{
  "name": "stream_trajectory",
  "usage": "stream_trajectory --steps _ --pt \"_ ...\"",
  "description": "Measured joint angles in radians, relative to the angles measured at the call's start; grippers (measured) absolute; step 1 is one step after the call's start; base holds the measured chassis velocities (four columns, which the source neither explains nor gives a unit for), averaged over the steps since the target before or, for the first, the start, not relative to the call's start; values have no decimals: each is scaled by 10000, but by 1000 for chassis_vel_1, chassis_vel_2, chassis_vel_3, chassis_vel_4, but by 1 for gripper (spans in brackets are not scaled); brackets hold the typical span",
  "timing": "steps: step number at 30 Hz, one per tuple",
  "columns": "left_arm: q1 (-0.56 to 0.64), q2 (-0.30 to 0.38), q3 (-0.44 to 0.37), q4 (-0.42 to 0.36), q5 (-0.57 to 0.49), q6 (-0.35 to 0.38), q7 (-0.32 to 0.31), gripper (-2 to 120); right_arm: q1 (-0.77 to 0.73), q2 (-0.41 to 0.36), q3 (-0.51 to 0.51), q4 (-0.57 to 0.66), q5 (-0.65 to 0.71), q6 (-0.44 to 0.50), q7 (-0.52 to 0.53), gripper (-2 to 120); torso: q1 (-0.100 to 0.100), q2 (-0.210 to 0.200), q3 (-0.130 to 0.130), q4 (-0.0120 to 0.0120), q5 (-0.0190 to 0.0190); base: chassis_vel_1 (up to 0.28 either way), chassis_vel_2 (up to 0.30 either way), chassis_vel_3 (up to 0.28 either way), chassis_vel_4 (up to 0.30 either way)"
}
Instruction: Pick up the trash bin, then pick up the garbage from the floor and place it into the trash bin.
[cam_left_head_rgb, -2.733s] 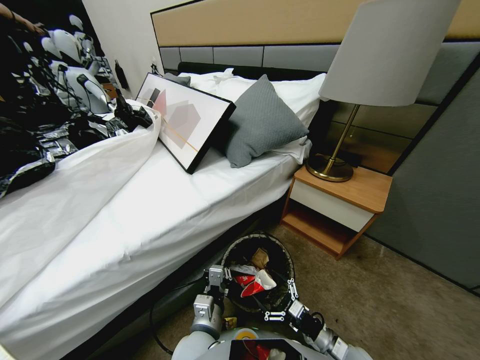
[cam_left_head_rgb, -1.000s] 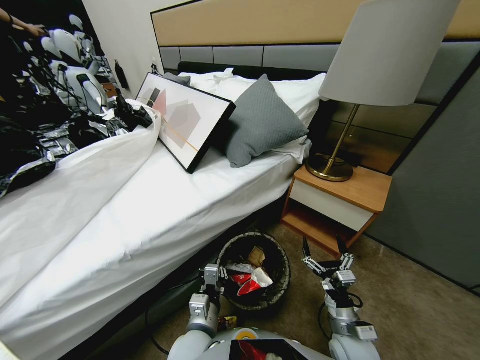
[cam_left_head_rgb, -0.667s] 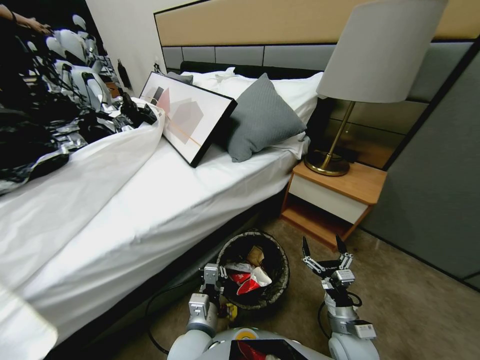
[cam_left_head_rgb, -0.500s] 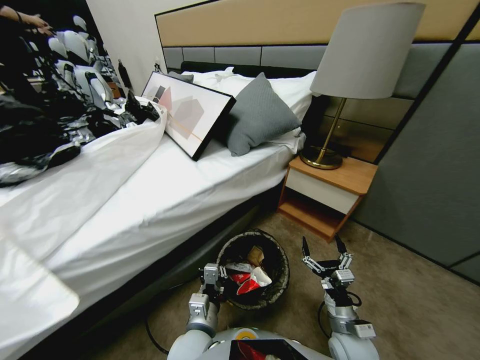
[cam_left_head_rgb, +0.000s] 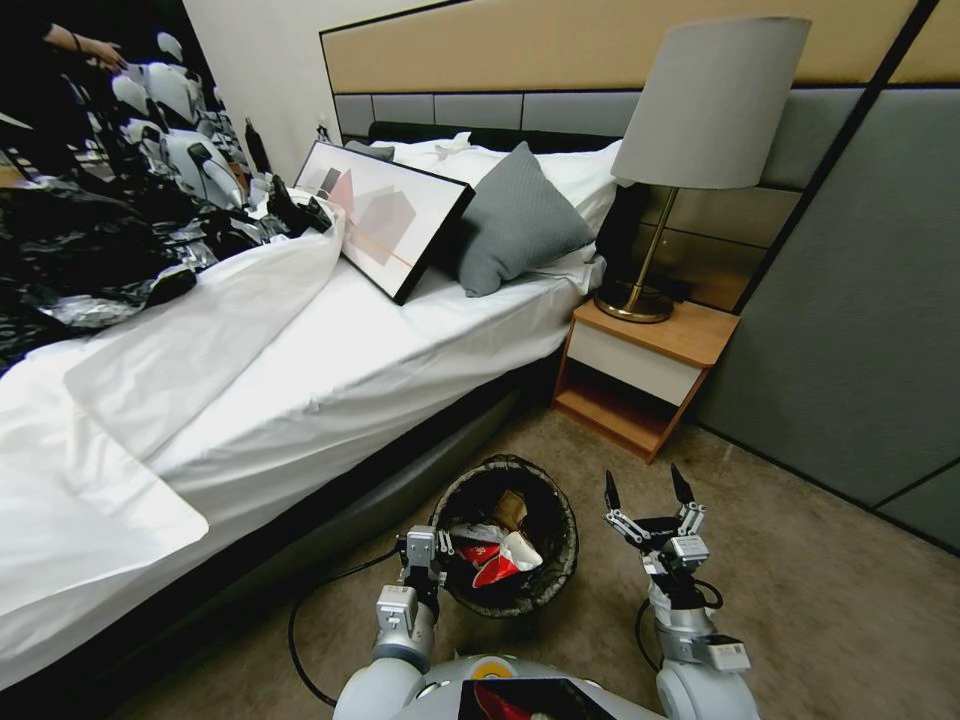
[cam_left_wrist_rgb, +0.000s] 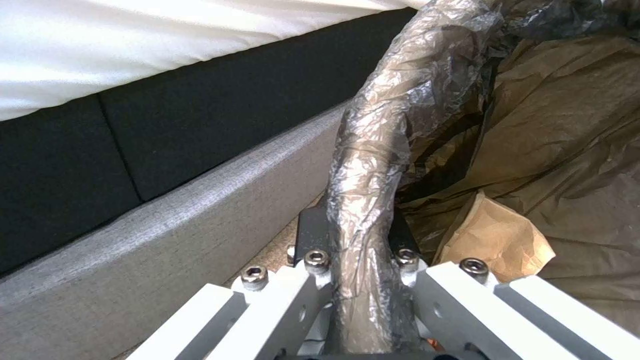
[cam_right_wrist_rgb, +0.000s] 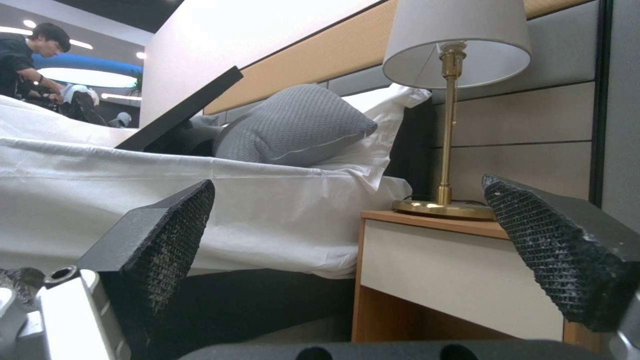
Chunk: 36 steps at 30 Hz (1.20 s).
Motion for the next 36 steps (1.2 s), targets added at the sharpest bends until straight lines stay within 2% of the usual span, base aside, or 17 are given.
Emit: stream_trajectory --steps 21,36 --pt "40 20 41 -46 -57 13 6 0 102 -37 20 113 -40 -45 -80 100 1 0 0 0 0 0 0 0 0" --pt "54 13 46 -89 -60 30 14 0 270 8 76 7 -546 22 182 100 1 0 0 0 0 0 0 0 0"
